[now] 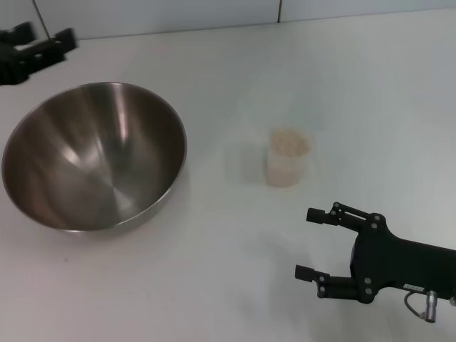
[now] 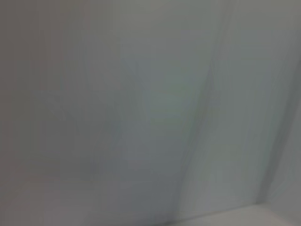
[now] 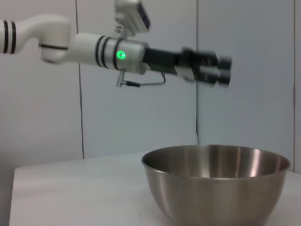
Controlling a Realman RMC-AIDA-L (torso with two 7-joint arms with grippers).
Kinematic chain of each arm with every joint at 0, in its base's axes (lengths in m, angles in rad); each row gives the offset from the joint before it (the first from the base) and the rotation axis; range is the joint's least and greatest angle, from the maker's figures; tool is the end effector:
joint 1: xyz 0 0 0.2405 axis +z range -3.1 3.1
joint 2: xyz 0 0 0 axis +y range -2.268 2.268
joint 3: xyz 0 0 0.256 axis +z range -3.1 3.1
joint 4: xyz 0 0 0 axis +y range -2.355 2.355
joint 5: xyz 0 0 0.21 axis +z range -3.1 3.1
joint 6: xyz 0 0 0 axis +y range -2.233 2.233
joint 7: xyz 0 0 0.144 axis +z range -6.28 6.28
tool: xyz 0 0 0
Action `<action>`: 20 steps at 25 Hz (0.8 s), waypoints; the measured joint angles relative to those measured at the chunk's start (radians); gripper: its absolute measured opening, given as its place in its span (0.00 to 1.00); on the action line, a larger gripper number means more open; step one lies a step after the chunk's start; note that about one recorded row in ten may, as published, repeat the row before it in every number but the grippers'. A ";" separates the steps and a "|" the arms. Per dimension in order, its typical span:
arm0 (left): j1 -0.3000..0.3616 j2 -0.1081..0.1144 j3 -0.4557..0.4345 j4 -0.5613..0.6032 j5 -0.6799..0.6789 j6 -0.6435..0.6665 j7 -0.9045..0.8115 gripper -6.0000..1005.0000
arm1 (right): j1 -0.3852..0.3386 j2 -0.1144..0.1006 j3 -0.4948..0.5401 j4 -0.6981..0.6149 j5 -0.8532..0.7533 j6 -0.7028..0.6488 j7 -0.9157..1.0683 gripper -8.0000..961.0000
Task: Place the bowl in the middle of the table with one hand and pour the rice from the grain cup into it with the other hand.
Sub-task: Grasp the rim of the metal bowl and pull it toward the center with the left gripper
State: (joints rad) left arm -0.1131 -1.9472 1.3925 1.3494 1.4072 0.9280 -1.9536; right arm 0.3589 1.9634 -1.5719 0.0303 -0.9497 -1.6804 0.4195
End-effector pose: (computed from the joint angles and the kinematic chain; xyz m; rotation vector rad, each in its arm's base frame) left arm -0.2230 0.3360 0.0735 -2.2322 -0.8344 -0.8113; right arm 0.3227 0.2036 -0.0403 -2.5902 0.2397 0.9237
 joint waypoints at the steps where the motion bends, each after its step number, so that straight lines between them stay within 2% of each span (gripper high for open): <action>1: -0.015 -0.026 -0.053 0.064 0.266 -0.043 -0.230 0.86 | 0.001 0.000 0.000 -0.001 0.000 -0.001 0.000 0.87; 2: -0.015 -0.026 -0.053 0.064 0.266 -0.043 -0.230 0.86 | 0.001 0.000 0.000 -0.001 0.000 -0.001 0.000 0.87; 3: -0.023 -0.049 -0.087 0.093 0.400 -0.037 -0.333 0.86 | 0.002 0.000 0.000 -0.003 0.000 -0.002 0.000 0.87; 6: -0.050 -0.112 -0.196 0.146 0.647 0.049 -0.484 0.86 | 0.002 0.000 0.000 -0.003 0.000 -0.002 0.000 0.87; 13: -0.121 -0.111 -0.287 0.087 0.777 0.213 -0.518 0.86 | 0.000 0.000 0.000 -0.004 0.000 0.003 -0.002 0.87; 20: -0.163 -0.115 -0.284 0.018 0.863 0.230 -0.506 0.86 | 0.000 0.000 0.000 -0.004 0.000 0.006 -0.003 0.87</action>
State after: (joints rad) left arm -0.2757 -2.0624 1.1081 1.3670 2.2706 1.1583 -2.4595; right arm 0.3589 1.9634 -1.5723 0.0260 -0.9494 -1.6748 0.4164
